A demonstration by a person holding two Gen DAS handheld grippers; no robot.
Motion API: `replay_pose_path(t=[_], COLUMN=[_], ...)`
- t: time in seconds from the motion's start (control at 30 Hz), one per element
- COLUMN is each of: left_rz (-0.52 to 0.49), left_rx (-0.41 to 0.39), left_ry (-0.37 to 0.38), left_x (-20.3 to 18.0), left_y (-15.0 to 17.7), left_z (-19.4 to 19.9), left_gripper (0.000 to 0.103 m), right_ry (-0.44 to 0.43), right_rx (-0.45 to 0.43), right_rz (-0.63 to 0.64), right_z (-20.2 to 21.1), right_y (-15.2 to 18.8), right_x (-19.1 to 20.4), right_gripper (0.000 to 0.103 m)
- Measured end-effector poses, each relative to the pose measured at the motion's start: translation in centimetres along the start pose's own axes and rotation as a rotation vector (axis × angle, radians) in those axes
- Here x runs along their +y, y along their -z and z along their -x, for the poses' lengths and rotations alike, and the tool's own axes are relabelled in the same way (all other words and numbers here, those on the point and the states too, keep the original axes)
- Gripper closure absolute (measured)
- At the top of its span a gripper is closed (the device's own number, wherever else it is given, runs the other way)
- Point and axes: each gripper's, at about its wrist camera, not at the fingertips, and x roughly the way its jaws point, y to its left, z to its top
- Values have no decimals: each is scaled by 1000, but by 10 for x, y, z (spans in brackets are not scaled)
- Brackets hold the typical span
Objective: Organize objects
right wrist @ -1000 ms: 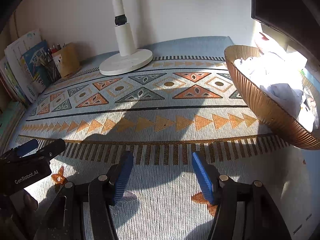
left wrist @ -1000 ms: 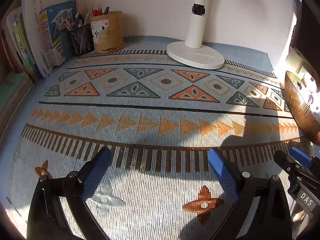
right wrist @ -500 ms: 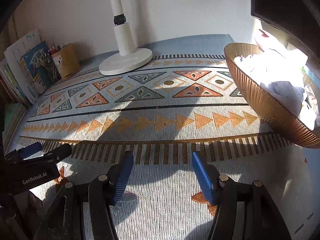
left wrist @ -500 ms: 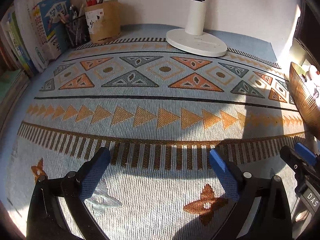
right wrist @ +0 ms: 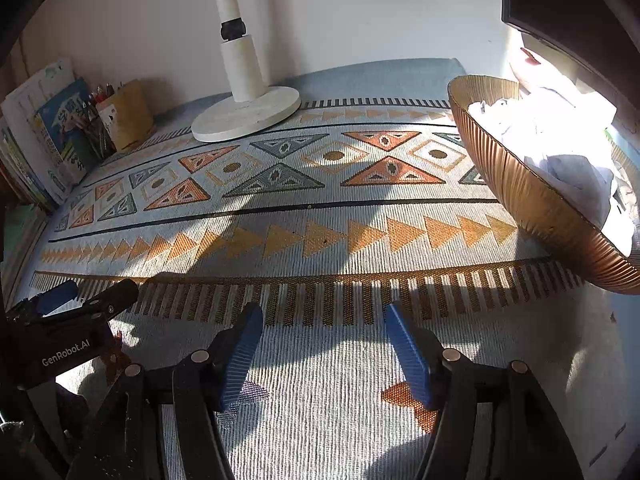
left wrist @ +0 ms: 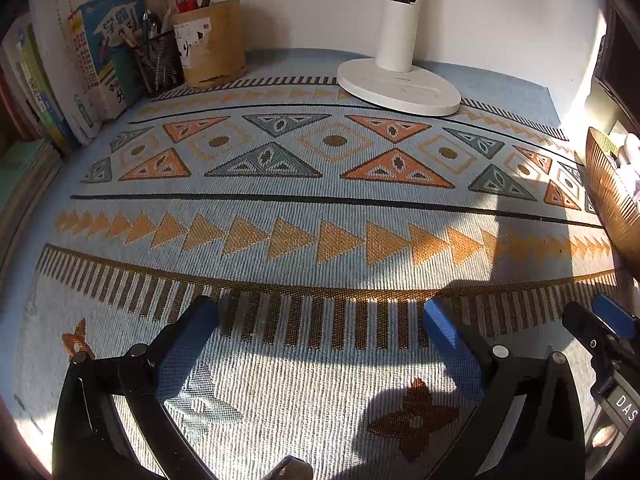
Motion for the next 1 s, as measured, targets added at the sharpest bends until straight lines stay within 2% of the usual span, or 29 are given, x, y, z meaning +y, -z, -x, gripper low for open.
replay_pose_path(t=[0.03, 0.07, 0.17, 0.4, 1.0], left_rz=[-5, -7, -13, -12, -11], left_rx=[-2, -3, -13, -12, -12], left_ry=[2, 4, 6, 13, 13], left_x=[0, 0, 0, 1, 0], left_y=[0, 1, 3, 5, 5], left_z=[0, 0, 2, 3, 2], left_gripper=[0, 0, 0, 0, 0], right_ry=[24, 56, 84, 89, 89], right_rx=[11, 30, 73, 21, 21], right_rz=[12, 21, 16, 9, 8], right_z=[-1, -4, -11, -13, -12], right_y=[-1, -1, -3, -1, -1], right_x=[3, 5, 1, -5, -4], right_gripper=[32, 16, 1, 0, 0])
